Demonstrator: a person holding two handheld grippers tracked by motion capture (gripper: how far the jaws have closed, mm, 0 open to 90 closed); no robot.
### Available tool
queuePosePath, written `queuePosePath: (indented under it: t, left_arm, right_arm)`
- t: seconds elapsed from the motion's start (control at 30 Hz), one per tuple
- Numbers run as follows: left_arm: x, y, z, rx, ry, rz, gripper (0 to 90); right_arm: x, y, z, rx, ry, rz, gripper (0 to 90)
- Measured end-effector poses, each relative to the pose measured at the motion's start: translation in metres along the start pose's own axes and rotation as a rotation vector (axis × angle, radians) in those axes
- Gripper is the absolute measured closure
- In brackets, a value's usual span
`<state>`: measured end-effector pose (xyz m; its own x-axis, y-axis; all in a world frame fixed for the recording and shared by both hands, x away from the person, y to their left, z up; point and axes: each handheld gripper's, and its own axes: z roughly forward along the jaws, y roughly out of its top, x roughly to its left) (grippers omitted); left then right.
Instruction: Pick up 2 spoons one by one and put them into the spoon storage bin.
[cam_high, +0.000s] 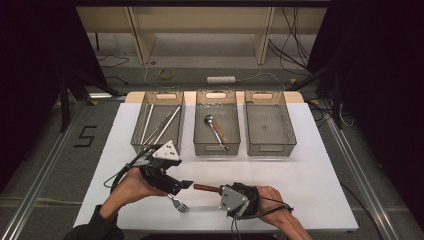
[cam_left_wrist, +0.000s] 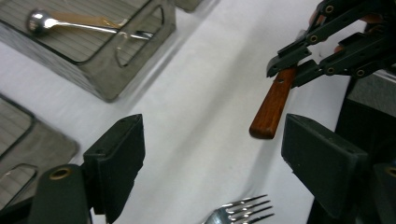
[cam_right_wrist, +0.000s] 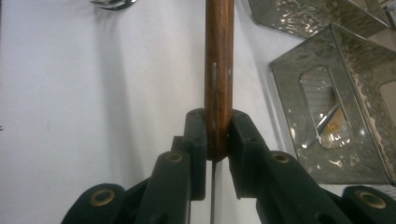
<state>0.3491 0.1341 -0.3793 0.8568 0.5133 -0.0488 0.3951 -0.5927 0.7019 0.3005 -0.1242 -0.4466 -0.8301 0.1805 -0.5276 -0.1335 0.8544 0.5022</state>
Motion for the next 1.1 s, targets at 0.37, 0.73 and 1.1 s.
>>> queuePosePath:
  t: [0.37, 0.73, 1.1]
  left_arm:
    - [0.005, -0.01, -0.004, -0.034, 0.014, -0.025, 20.6]
    - [0.006, -0.016, -0.007, -0.078, 0.034, -0.046, 20.1]
    - [0.008, -0.028, -0.008, -0.154, 0.074, -0.085, 19.9]
  right_arm:
    - [-0.006, -0.005, -0.001, 0.007, -0.012, 0.038, 79.2]
    - [-0.01, -0.008, -0.001, 0.007, -0.014, 0.061, 79.3]
    - [-0.018, -0.015, -0.005, -0.003, -0.037, 0.118, 79.3]
